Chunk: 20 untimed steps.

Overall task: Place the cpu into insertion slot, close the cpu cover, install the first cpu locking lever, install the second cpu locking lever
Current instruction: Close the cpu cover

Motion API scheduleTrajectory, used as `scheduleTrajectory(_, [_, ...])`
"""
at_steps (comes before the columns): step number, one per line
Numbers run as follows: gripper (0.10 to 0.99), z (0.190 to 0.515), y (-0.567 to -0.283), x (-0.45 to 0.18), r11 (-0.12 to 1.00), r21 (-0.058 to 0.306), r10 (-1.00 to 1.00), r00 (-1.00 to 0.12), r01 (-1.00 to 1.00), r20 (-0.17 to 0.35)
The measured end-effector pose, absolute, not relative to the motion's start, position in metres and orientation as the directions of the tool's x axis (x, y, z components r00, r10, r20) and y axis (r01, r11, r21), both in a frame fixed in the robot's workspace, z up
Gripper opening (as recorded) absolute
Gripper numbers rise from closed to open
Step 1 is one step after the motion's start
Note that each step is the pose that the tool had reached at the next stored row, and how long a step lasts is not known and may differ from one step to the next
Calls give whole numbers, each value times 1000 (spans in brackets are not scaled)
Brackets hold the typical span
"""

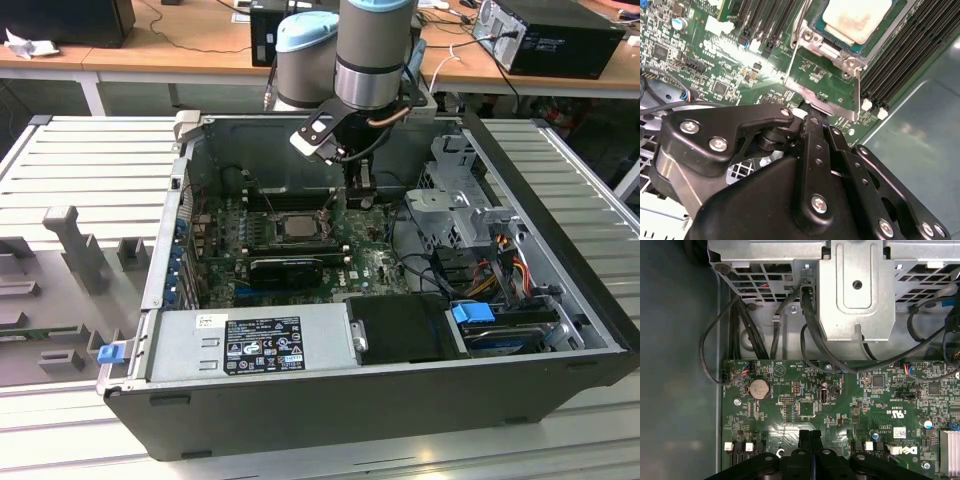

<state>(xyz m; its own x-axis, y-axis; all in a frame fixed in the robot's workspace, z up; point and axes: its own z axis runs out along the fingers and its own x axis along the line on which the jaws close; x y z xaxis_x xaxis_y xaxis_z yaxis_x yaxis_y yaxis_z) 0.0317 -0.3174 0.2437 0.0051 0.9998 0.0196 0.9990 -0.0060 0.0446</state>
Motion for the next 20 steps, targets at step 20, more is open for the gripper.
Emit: scheduleTrajectory(20, [106, 244, -317, -10, -6, 45, 1000, 5, 999, 20])
